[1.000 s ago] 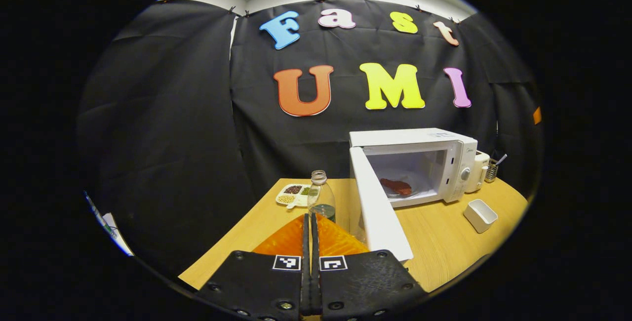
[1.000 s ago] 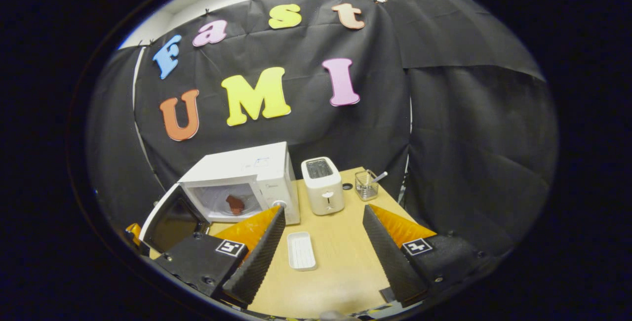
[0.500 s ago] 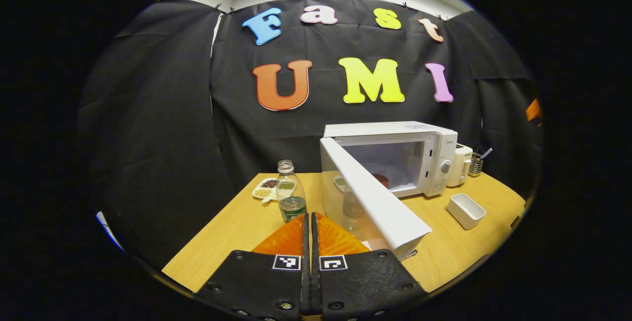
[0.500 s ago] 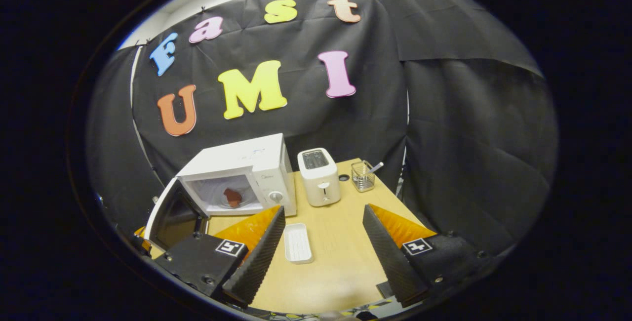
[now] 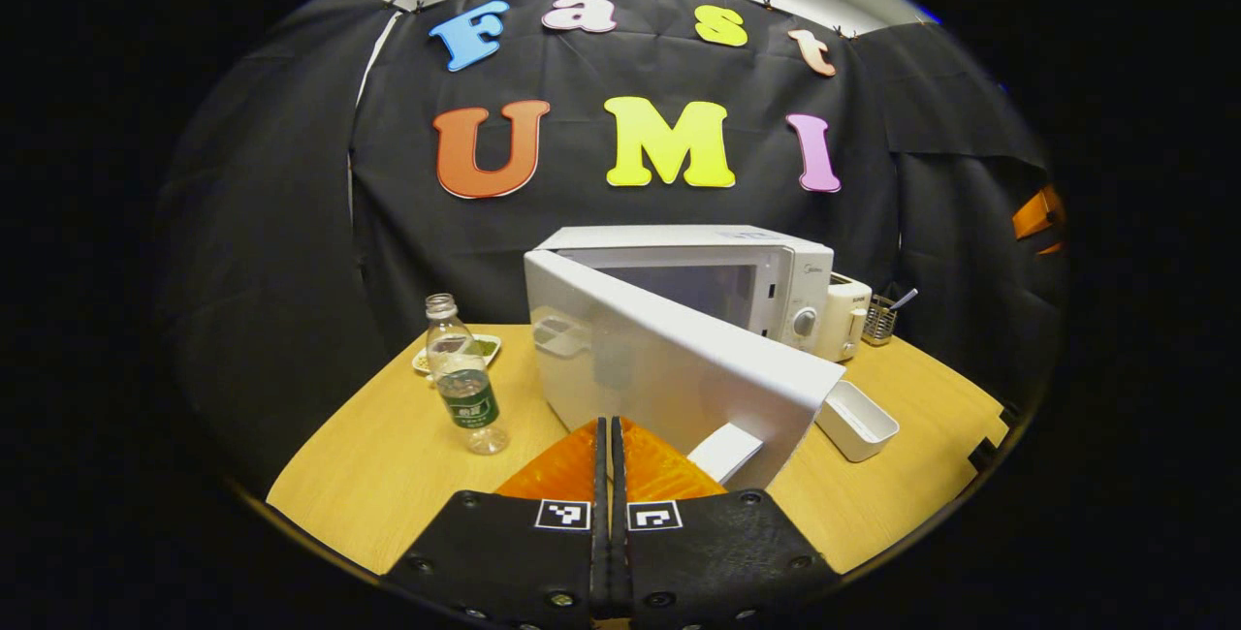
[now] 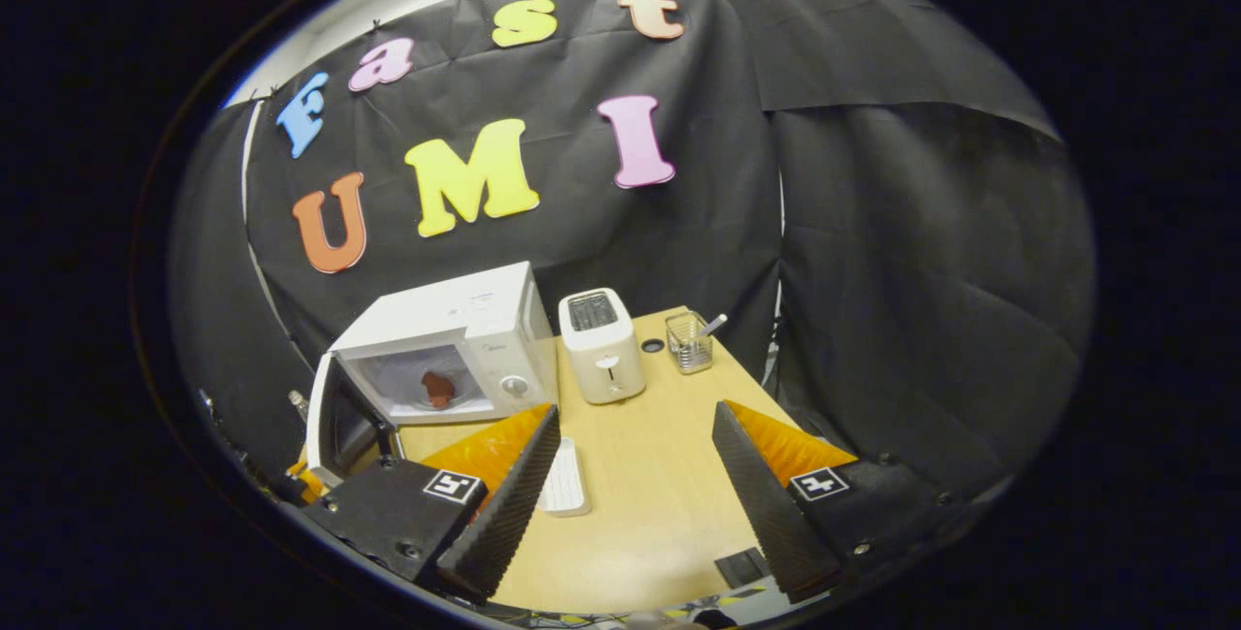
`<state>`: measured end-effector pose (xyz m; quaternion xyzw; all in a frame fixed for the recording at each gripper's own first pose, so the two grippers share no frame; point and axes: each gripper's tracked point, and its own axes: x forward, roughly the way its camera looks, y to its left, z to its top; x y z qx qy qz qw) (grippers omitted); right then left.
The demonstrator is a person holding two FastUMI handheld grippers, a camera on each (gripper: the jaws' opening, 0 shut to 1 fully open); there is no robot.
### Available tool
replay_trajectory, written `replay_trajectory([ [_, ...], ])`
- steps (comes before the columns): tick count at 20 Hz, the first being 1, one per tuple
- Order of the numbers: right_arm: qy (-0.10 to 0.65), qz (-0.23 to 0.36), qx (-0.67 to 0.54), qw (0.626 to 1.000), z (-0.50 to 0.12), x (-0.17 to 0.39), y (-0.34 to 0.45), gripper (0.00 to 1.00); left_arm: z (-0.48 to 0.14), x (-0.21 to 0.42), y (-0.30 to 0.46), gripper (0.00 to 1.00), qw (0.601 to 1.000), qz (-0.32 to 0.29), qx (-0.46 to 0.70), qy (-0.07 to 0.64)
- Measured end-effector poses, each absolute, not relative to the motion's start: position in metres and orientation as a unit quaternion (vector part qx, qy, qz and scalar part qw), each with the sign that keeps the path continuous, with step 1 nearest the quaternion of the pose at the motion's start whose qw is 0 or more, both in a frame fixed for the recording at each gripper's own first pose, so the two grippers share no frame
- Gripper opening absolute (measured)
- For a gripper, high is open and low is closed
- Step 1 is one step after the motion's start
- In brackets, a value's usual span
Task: Open the microwave oven with the left hand, put the food in, and close the microwave oven.
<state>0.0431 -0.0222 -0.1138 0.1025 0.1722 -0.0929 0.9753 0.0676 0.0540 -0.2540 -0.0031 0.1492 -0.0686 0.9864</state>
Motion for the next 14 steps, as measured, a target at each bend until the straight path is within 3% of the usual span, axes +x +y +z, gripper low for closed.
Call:
replay_trajectory([
  [14,0.183,-0.113,0.109,0.97,-0.126,0.079,-0.084,1.0,-0.255,0.142,-0.053,0.0,0.981,-0.131,0.012,0.146],
])
